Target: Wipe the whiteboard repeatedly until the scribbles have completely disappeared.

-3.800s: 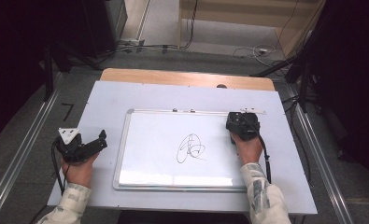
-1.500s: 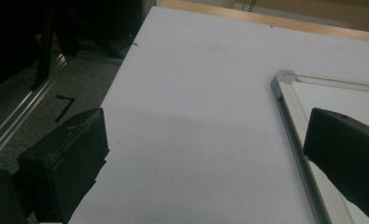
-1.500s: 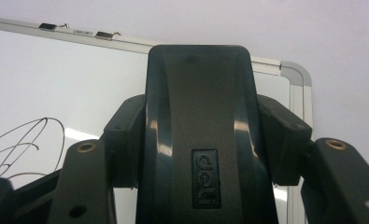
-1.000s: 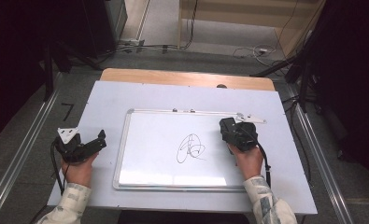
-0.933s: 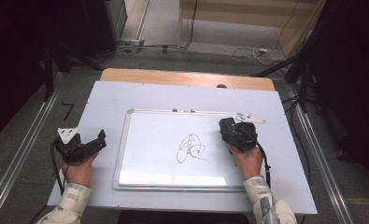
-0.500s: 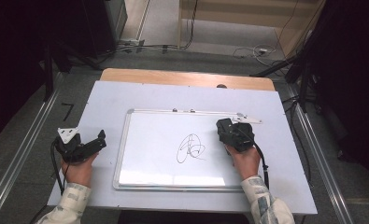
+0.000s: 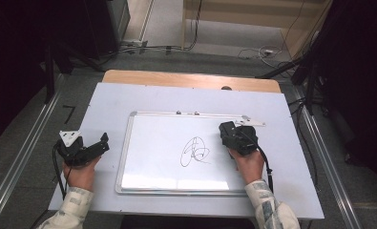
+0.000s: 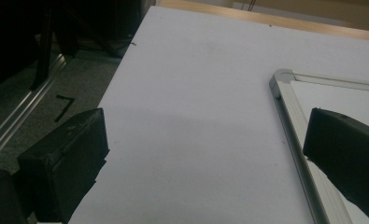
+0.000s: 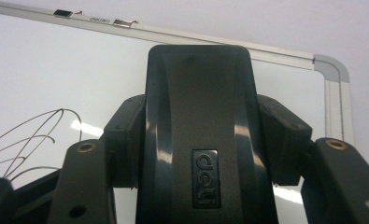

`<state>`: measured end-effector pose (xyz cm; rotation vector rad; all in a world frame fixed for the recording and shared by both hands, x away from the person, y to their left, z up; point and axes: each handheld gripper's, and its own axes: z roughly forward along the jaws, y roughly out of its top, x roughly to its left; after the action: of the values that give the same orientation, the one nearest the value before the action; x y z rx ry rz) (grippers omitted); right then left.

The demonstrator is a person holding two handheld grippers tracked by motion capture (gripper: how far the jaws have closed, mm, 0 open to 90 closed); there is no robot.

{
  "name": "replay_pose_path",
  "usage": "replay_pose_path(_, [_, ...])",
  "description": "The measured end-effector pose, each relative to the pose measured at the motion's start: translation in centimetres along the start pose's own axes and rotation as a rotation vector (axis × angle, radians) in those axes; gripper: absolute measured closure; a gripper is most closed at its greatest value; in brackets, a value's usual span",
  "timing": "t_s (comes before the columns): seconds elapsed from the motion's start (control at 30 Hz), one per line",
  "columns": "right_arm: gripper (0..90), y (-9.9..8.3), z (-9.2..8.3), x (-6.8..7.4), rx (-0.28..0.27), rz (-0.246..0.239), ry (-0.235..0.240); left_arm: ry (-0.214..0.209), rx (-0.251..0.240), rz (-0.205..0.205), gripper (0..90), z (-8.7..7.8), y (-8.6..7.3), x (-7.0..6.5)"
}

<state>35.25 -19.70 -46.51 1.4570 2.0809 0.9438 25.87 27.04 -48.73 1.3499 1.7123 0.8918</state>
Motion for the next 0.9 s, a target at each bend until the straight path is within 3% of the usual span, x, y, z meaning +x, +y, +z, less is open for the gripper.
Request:
replay_pose_path(0.67, [38.6, 0.2, 2.7, 2.2, 0.046, -0.042, 0.016, -0.001, 0.004, 0.0, 0.6, 0.1, 0.0, 0.0])
replay_pose_path(0.9, [38.6, 0.2, 3.1, 3.3, 0.049, -0.083, 0.021, -0.001, 0.006, 0.002, 0.5, 0.2, 0.0, 0.0])
